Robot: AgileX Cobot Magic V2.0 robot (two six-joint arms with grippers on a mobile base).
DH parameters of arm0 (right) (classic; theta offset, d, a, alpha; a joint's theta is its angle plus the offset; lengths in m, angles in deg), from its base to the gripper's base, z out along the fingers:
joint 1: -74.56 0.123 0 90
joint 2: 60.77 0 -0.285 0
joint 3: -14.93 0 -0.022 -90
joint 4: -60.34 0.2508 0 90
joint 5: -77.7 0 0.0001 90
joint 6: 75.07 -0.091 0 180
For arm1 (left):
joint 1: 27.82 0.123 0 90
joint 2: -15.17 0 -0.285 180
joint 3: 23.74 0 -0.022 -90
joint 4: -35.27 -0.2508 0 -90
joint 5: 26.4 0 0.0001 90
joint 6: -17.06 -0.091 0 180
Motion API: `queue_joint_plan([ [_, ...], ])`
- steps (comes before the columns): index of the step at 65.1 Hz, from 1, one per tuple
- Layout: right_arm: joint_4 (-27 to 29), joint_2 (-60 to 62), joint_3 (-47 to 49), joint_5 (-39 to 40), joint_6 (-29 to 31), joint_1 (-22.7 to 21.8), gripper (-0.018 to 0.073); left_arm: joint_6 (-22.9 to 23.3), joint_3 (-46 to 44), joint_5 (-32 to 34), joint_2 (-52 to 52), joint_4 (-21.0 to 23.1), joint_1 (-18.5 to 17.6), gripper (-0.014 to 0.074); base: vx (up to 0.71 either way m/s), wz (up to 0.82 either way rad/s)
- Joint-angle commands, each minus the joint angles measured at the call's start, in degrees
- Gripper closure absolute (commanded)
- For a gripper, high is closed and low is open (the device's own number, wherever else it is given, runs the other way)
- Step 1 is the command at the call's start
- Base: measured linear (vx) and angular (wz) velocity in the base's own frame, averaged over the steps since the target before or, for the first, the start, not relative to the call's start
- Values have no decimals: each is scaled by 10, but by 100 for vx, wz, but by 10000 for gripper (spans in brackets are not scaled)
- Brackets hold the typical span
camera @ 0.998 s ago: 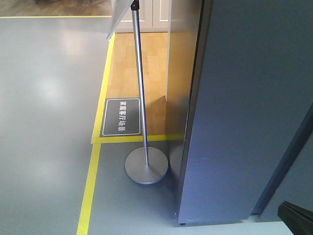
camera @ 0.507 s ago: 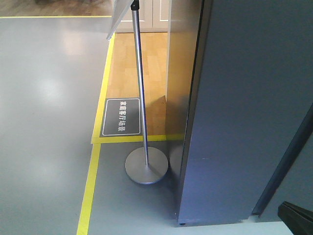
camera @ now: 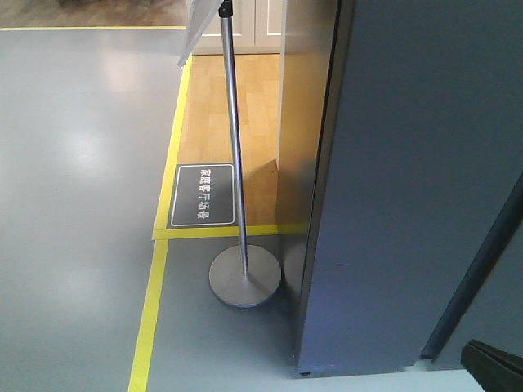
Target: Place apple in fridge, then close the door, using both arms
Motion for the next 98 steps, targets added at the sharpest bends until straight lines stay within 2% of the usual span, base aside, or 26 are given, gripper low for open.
queue_joint_plan([
  [1, 11, -5, 15, 24, 3, 3, 563, 6, 16, 38, 9, 4, -1, 604, 0, 0],
  [11, -17, -5, 15, 28, 1, 6, 563, 6, 16, 38, 9, 4, -1, 604, 0, 0],
  [26, -59, -5, 15, 78, -22, 56, 563, 6, 16, 38, 9, 4, -1, 604, 0, 0],
  [33, -90, -5, 15, 104, -71, 71, 563, 6, 16, 38, 9, 4, -1, 604, 0, 0],
  [50, -220, -5, 15, 130, -296, 90, 563, 6, 16, 38, 9, 4, -1, 604, 0, 0],
  [58, -275, 1, 15, 146, -373, 90, 563, 6, 16, 38, 9, 4, -1, 604, 0, 0],
  [66, -312, 14, -1, 196, -420, 90, 563, 6, 16, 38, 9, 4, -1, 604, 0, 0],
  [77, -317, 36, -51, 270, -460, 90, 563, 6, 16, 37, 9, 4, -1, 604, 0, 0],
  [98, -375, 78, -105, 293, -546, 87, 563, 6, 16, 37, 9, 4, -1, 604, 0, 0],
])
